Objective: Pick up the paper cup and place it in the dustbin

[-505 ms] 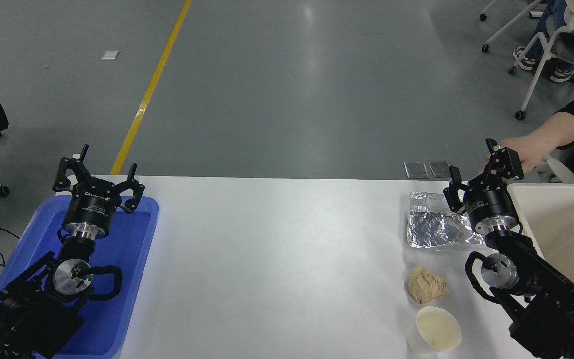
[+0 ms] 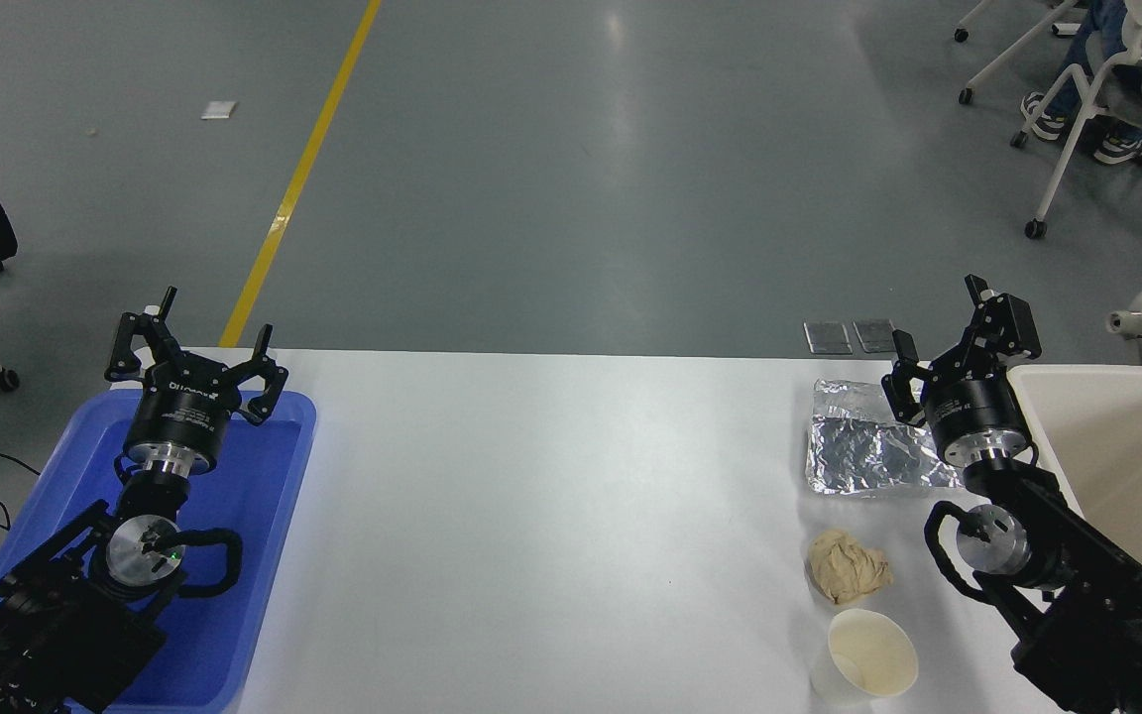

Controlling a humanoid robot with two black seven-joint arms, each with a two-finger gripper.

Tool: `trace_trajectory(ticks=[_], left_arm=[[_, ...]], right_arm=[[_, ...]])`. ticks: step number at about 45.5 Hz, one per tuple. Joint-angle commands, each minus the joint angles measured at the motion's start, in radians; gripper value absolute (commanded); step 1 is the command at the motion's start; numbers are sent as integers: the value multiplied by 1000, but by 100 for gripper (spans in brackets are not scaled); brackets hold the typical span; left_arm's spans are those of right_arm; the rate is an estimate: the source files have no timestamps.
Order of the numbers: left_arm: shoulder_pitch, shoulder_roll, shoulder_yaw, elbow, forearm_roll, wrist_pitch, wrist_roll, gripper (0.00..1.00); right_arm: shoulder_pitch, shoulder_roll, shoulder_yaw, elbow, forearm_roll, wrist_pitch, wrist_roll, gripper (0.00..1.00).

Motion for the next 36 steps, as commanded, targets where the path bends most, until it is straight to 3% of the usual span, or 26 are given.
trace_trajectory(ticks=[1, 36], left_arm=[[0, 0, 0, 0, -1, 0, 1, 100], [0, 0, 0, 0, -1, -2, 0, 100]], right_arm=[[3, -3, 0, 0, -1, 2, -1, 100], [12, -5, 0, -3, 1, 2, 1, 100]])
